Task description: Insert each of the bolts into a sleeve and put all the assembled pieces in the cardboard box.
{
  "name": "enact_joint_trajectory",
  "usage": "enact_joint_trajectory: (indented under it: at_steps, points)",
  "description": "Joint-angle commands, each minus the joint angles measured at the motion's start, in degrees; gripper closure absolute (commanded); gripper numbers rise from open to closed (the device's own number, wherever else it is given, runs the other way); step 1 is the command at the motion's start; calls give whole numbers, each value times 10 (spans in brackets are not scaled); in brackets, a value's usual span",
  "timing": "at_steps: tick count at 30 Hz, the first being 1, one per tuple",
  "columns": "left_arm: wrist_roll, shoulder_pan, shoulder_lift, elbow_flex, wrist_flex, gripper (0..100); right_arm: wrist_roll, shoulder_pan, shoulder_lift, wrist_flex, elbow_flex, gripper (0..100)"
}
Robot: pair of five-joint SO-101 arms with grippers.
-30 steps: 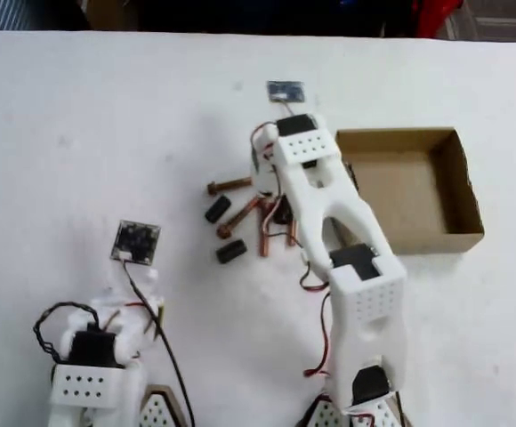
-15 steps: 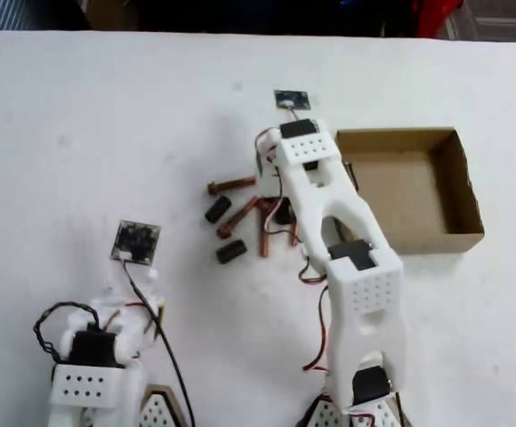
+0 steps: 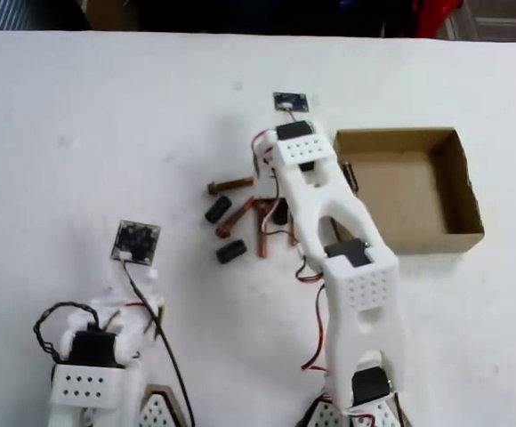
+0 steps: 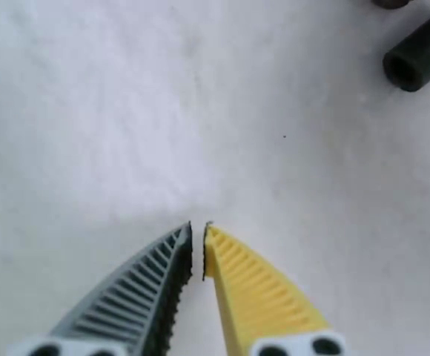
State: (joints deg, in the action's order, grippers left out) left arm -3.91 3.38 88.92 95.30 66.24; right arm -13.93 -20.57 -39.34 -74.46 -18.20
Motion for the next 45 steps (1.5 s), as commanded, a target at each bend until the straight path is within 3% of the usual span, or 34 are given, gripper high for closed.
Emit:
enact_joint_trajectory:
  at_steps: [1, 10, 16, 29, 33, 45]
  points:
    - [1, 2, 7, -4, -18, 932, -4, -19, -4, -12, 6, 917]
    - [1, 2, 7, -4, -18, 932, -4, -22, -5, -32, 7, 916]
    - [0, 2, 7, -4, -18, 932, -4, -36, -8, -39, 8, 838]
    - [0, 2, 7, -4, -18, 932, -4, -32, -7, -40, 7, 985]
    - [0, 2, 7, -4, -18, 932, -1, -30, -4, -41, 5, 981]
    - [-1, 2, 7, -4, -18, 932, 105, -22, 116, -110, -9, 981]
